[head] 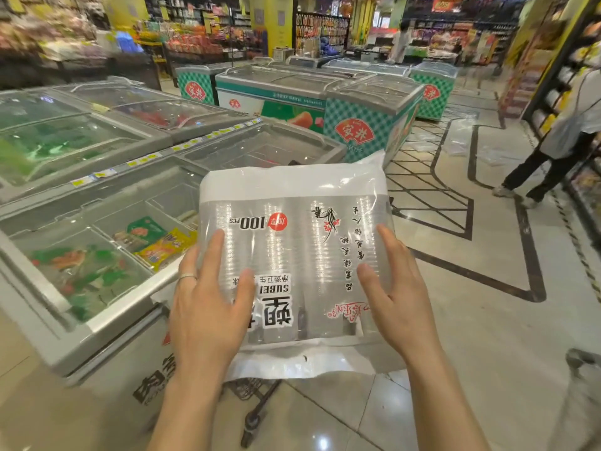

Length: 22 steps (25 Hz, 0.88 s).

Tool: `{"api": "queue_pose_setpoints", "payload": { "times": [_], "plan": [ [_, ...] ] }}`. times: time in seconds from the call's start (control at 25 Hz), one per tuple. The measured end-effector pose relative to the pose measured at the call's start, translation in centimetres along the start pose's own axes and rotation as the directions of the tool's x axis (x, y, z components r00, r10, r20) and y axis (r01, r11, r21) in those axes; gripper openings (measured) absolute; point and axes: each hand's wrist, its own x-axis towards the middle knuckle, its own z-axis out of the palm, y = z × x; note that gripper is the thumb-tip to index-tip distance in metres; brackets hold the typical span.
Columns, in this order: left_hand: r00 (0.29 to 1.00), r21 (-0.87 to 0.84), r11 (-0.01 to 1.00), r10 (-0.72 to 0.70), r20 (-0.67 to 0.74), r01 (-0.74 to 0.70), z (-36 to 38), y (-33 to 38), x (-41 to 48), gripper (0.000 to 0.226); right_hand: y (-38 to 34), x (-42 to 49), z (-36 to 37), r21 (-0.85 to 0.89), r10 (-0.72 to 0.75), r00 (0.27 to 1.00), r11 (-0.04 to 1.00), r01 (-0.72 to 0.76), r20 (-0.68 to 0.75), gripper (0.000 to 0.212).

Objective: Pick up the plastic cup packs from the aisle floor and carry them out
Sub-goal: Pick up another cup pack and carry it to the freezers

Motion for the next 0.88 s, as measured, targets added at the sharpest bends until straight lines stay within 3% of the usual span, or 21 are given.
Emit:
{"api": "queue_pose_setpoints", "payload": {
  "times": [0.2, 0.36, 0.64, 0.88],
  "plan": [
    [0.997, -0.006, 0.998, -0.070, -0.018, 0.070, 3.9, -2.3, 6.2, 0.064, 1.5, 7.8, 4.5, -0.020, -0.047, 0.997, 0.999, 0.048, 0.069, 0.060],
    [0.975, 0.016, 0.975, -0.220, 0.003, 0.220, 6.8, -4.5, 11.3, 0.065, 2.5, 14.4, 9.0, -0.015, -0.076, 0.985, 0.997, 0.080, 0.154, 0.061],
    [0.942, 0.055, 0.941, -0.332, -0.053, 0.334, 8.6, -9.5, 16.2, 0.065, 3.5, 20.6, 17.9, 0.012, -0.099, 0.936, 0.995, 0.101, 0.338, 0.062],
    [0.834, 0.106, 0.830, -0.533, -0.139, 0.548, 9.6, -14.2, 16.0, 0.065, 4.7, 23.0, 25.7, 0.071, -0.126, 0.830, 0.992, 0.104, 0.543, 0.059]
  ]
}}
